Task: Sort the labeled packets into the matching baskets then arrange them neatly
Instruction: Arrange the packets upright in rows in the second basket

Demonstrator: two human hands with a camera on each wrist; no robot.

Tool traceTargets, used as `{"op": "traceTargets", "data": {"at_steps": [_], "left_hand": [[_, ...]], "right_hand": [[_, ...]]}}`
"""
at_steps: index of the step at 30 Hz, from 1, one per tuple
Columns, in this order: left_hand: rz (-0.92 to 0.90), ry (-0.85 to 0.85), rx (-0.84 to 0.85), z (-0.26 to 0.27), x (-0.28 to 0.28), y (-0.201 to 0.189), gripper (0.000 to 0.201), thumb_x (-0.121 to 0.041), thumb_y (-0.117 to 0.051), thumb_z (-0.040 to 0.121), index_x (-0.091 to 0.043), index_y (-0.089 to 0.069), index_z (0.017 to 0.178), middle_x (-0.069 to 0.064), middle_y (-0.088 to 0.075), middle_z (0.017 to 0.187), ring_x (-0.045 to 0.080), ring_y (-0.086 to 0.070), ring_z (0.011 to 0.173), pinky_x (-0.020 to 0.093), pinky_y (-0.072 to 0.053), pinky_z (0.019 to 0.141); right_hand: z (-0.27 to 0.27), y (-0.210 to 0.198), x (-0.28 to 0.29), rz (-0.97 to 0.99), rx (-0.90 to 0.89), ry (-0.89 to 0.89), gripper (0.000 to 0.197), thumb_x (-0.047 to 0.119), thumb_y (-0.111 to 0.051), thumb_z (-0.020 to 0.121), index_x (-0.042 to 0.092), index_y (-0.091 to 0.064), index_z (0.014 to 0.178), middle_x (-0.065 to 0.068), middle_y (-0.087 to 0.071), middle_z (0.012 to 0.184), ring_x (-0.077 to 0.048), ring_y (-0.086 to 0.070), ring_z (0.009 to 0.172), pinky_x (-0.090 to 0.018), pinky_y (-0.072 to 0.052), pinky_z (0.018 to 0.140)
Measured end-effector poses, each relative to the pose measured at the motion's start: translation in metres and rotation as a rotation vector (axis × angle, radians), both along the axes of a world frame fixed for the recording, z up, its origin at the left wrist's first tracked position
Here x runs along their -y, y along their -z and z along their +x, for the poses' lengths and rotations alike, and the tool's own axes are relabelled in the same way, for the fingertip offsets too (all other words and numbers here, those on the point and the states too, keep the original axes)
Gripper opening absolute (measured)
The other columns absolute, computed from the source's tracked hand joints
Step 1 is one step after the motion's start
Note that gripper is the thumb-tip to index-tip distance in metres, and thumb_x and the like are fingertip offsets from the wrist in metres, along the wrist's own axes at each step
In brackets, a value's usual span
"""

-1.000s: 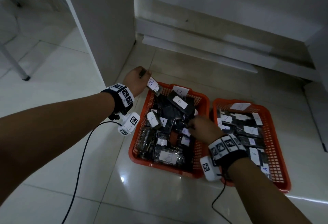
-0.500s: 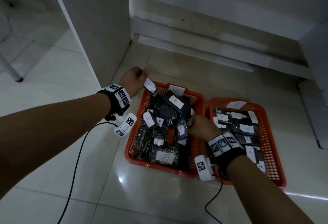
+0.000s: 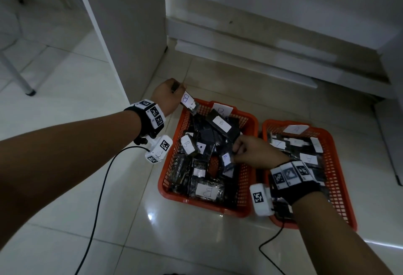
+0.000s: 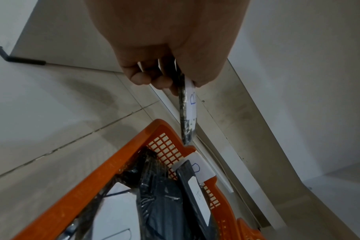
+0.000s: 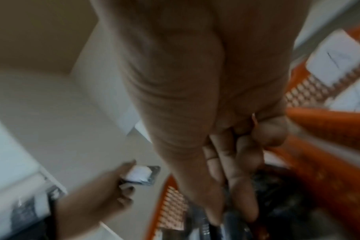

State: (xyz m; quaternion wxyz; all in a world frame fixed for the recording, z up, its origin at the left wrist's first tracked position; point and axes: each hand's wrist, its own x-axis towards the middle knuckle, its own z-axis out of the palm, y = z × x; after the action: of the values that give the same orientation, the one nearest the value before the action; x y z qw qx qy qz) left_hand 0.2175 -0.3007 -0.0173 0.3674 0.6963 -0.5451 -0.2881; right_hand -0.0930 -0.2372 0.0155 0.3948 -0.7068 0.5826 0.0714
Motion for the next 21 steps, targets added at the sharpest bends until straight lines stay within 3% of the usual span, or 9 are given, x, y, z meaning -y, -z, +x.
{"op": "traceTargets", "data": {"at_steps": [3, 7, 13, 17, 21], "left_hand": [[0.008, -0.005, 0.014, -0.001, -0.001, 0.000, 0.031, -0.043, -0.052, 0.104, -0.018, -0.057, 0.087, -0.008, -0.061, 0.075, 0.005, -0.056, 0.067, 0.019, -0.036, 0.053], [0.014, 0.023, -0.012, -0.003, -0.004, 0.001, 0.030, -0.043, -0.053, 0.104, -0.024, -0.055, 0.081, -0.008, -0.061, 0.074, 0.007, -0.056, 0.066, 0.024, -0.036, 0.055], [0.006, 0.011, -0.016, 0.001, -0.002, 0.003, 0.032, -0.041, -0.053, 0.104, -0.027, -0.051, 0.076, -0.008, -0.059, 0.073, 0.006, -0.055, 0.066, 0.025, -0.036, 0.055], [0.016, 0.045, -0.030, -0.002, -0.003, 0.002, 0.031, -0.042, -0.053, 0.104, -0.028, -0.051, 0.077, -0.006, -0.062, 0.075, 0.010, -0.058, 0.067, 0.026, -0.038, 0.056], [0.022, 0.053, -0.039, -0.003, -0.004, 0.005, 0.032, -0.047, -0.052, 0.103, -0.026, -0.053, 0.079, -0.004, -0.065, 0.075, 0.015, -0.062, 0.070, 0.028, -0.041, 0.058]], "right_hand": [[0.021, -0.007, -0.006, 0.111, 0.161, -0.048, 0.026, 0.024, -0.086, 0.085, 0.020, -0.068, 0.103, 0.000, -0.077, 0.091, -0.011, -0.075, 0.083, -0.030, -0.057, 0.076], [0.050, 0.006, -0.027, 0.064, 0.086, -0.138, 0.024, 0.032, -0.085, 0.083, 0.021, -0.069, 0.096, 0.006, -0.070, 0.091, -0.011, -0.067, 0.080, -0.028, -0.050, 0.065], [0.069, 0.028, -0.062, 0.132, 0.131, -0.217, 0.017, 0.031, -0.080, 0.085, 0.023, -0.068, 0.093, 0.011, -0.070, 0.094, -0.010, -0.067, 0.089, -0.034, -0.058, 0.081], [0.062, 0.032, -0.060, 0.017, 0.052, -0.350, 0.021, 0.038, -0.077, 0.089, 0.022, -0.067, 0.098, 0.013, -0.066, 0.094, -0.011, -0.065, 0.090, -0.027, -0.052, 0.074], [0.045, 0.029, -0.028, -0.243, 0.045, -0.101, 0.018, 0.042, -0.072, 0.093, 0.028, -0.060, 0.093, 0.008, -0.067, 0.089, -0.012, -0.066, 0.080, -0.031, -0.053, 0.066]]}}
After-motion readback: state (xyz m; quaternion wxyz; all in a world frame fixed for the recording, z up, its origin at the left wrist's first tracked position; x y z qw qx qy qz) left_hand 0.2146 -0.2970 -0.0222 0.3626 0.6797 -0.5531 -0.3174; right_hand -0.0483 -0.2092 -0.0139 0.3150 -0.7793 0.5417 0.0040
